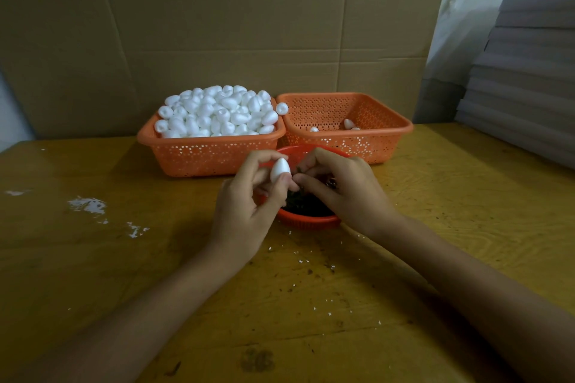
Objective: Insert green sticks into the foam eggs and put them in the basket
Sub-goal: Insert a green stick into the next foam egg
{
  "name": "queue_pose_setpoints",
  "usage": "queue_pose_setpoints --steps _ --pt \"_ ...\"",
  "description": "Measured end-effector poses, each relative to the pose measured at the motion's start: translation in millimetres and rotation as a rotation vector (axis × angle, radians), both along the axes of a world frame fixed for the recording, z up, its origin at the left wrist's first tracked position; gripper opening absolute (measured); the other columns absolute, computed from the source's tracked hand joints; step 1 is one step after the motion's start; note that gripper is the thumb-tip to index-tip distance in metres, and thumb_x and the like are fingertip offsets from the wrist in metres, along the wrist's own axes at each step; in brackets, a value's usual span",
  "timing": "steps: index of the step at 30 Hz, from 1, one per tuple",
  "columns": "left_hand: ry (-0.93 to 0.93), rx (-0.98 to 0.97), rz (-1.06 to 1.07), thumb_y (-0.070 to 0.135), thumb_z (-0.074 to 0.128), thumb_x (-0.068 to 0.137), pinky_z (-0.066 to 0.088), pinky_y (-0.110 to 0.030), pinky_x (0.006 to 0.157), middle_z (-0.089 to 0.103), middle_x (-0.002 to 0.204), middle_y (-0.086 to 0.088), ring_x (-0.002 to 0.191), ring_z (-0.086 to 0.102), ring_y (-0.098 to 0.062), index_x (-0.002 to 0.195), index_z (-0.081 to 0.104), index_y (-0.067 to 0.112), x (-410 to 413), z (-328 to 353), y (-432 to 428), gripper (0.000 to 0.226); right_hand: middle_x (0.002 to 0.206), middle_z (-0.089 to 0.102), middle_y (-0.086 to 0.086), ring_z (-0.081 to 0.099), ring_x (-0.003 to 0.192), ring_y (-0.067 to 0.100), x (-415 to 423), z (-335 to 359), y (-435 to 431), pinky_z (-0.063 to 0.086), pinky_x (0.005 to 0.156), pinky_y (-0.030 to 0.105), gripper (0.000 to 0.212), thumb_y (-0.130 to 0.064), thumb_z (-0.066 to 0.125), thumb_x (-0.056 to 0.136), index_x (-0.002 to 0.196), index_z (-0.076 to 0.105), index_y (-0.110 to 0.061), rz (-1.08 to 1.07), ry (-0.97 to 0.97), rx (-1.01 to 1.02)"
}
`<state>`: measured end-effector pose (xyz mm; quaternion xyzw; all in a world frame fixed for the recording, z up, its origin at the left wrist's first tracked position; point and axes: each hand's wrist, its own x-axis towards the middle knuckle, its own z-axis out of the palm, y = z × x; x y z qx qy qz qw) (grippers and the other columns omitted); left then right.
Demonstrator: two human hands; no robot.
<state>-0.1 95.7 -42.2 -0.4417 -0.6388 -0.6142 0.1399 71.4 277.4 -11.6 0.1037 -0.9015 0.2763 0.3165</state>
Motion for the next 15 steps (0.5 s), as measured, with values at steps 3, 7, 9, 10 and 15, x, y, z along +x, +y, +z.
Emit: queue_pose_setpoints --steps 3,7,9,10,15 --pt "-0.027 0.025 -0.016 0.032 0.054 0.107 0.055 -0.027 0.071 0.075 0.096 0.003 0.079 0.073 -0.02 0.12 0.057 0.022 -2.2 0.1 0.8 0.017 0.087 0.076 -0.012 0.072 0.086 0.002 0.3 1.3 0.0 0.057 0.08 0.039 0.008 -0.024 0.072 0.098 0.1 0.075 -0.017 0.003 -0.004 -0.032" --pt "-0.085 0.112 -0.035 0.03 0.05 0.109 0.056 -0.031 0.068 0.074 0.101 -0.004 0.081 0.072 -0.025 0.118 0.051 0.029 -4.3 3.8 0.0 0.009 0.084 0.076 -0.014 0.073 0.082 0.004 0.8 3.3 -1.6 0.058 0.08 0.036 0.009 -0.024 0.071 0.098 0.098 0.078 -0.018 0.044 0.012 -0.083" --pt "-0.102 0.134 -0.035 0.026 0.049 0.11 0.057 -0.033 0.067 0.074 0.104 -0.006 0.085 0.072 -0.026 0.12 0.049 0.028 -4.8 5.6 -0.4 0.01 0.084 0.077 -0.014 0.073 0.083 0.005 1.4 3.9 -0.9 0.058 0.08 0.033 0.009 -0.024 0.072 0.098 0.1 0.079 -0.019 0.056 0.021 -0.117" --pt "-0.109 0.137 -0.037 0.023 0.048 0.11 0.058 -0.034 0.067 0.074 0.106 -0.007 0.088 0.073 -0.027 0.121 0.049 0.025 -4.9 5.8 -0.4 0.011 0.083 0.077 -0.014 0.073 0.082 0.005 1.5 3.9 -0.5 0.058 0.08 0.032 0.01 -0.023 0.072 0.098 0.101 0.08 -0.019 0.06 0.021 -0.133" --pt "-0.148 0.129 -0.049 0.016 0.05 0.11 0.057 -0.031 0.068 0.075 0.115 -0.007 0.095 0.073 -0.028 0.123 0.047 0.01 -7.8 5.3 -0.7 0.014 0.085 0.077 -0.011 0.074 0.08 0.011 -0.1 2.7 0.5 0.059 0.079 0.034 0.006 -0.022 0.069 0.1 0.103 0.071 -0.017 0.074 -0.013 -0.19"
